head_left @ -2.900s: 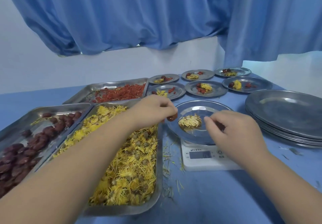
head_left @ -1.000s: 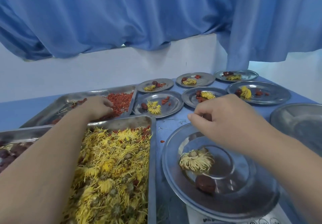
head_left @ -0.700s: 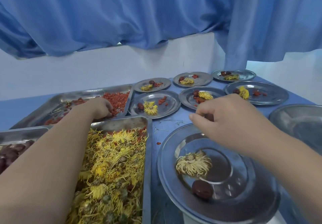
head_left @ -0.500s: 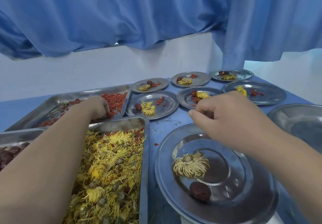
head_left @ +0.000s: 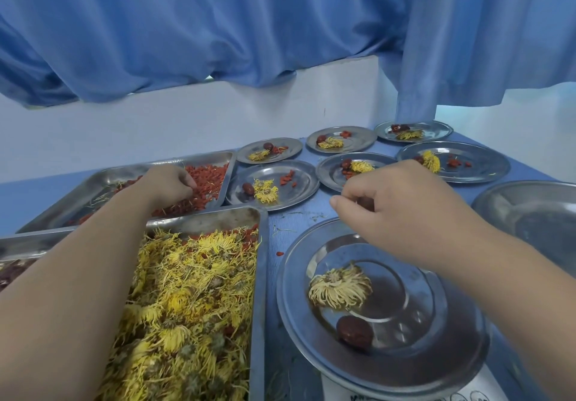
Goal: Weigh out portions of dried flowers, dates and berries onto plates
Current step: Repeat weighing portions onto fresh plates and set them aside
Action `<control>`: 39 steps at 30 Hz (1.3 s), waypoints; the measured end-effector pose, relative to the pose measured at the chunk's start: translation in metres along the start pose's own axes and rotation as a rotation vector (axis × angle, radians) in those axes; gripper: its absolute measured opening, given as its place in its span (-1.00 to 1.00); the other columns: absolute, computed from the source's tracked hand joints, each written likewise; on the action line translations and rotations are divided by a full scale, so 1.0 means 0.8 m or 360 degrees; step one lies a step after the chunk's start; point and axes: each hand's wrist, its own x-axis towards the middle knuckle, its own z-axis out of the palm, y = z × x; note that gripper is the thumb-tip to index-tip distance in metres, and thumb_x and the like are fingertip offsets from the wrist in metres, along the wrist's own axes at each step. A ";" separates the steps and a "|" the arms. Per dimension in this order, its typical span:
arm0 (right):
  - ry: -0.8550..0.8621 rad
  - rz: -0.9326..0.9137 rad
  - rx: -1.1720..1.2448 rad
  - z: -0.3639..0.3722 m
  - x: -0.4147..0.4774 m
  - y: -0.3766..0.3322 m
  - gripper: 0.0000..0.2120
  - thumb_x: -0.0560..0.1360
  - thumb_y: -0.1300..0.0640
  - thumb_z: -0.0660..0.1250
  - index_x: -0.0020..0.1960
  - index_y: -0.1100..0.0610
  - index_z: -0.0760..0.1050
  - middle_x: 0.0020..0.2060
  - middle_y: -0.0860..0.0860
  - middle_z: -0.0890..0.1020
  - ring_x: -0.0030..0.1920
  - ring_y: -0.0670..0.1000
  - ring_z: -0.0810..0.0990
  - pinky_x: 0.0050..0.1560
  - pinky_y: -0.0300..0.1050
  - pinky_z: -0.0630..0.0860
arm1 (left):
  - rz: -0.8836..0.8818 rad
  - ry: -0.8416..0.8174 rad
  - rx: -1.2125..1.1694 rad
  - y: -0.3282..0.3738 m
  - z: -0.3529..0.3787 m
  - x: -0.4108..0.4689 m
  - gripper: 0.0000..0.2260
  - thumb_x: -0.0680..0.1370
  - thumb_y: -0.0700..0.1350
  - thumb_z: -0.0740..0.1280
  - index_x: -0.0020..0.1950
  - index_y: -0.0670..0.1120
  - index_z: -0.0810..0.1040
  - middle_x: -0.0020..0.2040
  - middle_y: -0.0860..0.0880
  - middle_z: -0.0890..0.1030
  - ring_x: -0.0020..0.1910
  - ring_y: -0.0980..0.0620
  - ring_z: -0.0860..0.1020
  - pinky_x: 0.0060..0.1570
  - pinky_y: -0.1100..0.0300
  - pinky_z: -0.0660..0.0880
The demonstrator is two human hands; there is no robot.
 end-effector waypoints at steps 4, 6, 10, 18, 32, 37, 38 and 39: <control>0.0033 -0.0054 0.0070 -0.001 0.000 -0.003 -0.63 0.51 -0.07 0.22 -0.44 0.04 0.41 -0.57 -0.04 0.44 -0.50 -0.07 0.42 -0.48 -0.12 0.36 | 0.0034 0.0027 -0.0073 0.005 0.000 -0.007 -0.91 0.50 -0.25 0.35 -0.16 -0.09 0.62 -0.14 0.06 0.61 -0.18 0.11 0.54 -0.25 0.20 0.40; 0.0043 -0.0079 0.0116 -0.002 0.000 -0.004 -0.61 0.51 -0.07 0.23 -0.47 0.01 0.36 -0.59 -0.04 0.42 -0.51 -0.06 0.41 -0.48 -0.10 0.38 | 0.0044 0.0026 -0.0067 0.005 0.001 -0.010 -0.90 0.50 -0.24 0.34 -0.16 -0.11 0.63 -0.12 0.10 0.61 -0.17 0.12 0.56 -0.27 0.21 0.41; 0.0074 -0.0058 0.0184 -0.010 0.001 -0.003 -0.60 0.51 -0.08 0.23 -0.49 -0.05 0.33 -0.59 -0.05 0.44 -0.51 -0.06 0.42 -0.47 -0.11 0.38 | 0.0014 0.0093 -0.0248 0.010 -0.001 -0.019 -0.87 0.51 -0.21 0.33 -0.10 -0.03 0.65 -0.10 0.11 0.62 -0.19 0.07 0.59 -0.29 0.23 0.41; 0.0214 -0.0037 0.0376 -0.031 0.005 0.003 -0.59 0.49 -0.01 0.29 -0.47 0.12 0.36 -0.57 -0.03 0.36 -0.49 -0.06 0.30 -0.44 -0.13 0.29 | 0.0216 -0.0083 -0.0726 0.079 -0.028 -0.074 -0.84 0.55 -0.18 0.37 -0.03 0.08 0.67 -0.15 0.11 0.71 -0.24 0.19 0.66 -0.34 0.46 0.49; 0.0255 0.0111 0.0477 -0.068 0.006 0.023 -0.64 0.48 -0.03 0.31 -0.38 0.19 0.51 -0.57 -0.02 0.44 -0.52 -0.09 0.33 -0.54 -0.33 0.23 | 0.0849 -0.0513 -0.0488 0.247 0.014 -0.204 -0.80 0.55 -0.12 0.39 0.14 0.10 0.63 -0.07 0.14 0.68 -0.09 0.22 0.63 0.10 0.20 0.53; 0.0137 0.0099 0.0428 -0.077 0.003 0.018 -0.64 0.49 -0.04 0.30 -0.35 0.19 0.53 -0.52 0.03 0.46 -0.53 -0.09 0.32 -0.50 -0.23 0.28 | 0.0806 -0.0481 -0.0639 0.252 0.019 -0.218 -0.77 0.52 -0.15 0.43 0.14 0.07 0.62 -0.06 0.09 0.70 -0.06 0.10 0.66 0.11 0.12 0.56; 0.0113 0.0099 0.0424 -0.080 0.002 0.017 -0.65 0.48 -0.05 0.31 -0.34 0.18 0.54 -0.50 0.03 0.49 -0.52 -0.09 0.33 -0.50 -0.23 0.30 | 0.0789 -0.0465 -0.0661 0.252 0.018 -0.221 -0.79 0.54 -0.13 0.40 0.15 0.07 0.62 -0.05 0.09 0.70 -0.03 0.10 0.66 0.13 0.12 0.55; 0.0095 0.0097 0.0415 -0.084 0.001 0.016 -0.66 0.48 -0.06 0.31 -0.32 0.18 0.56 -0.48 0.04 0.52 -0.51 -0.09 0.35 -0.50 -0.23 0.32 | 0.0782 -0.0437 -0.0663 0.253 0.016 -0.223 -0.81 0.56 -0.10 0.37 0.15 0.08 0.63 -0.04 0.10 0.70 0.00 0.13 0.65 0.16 0.12 0.54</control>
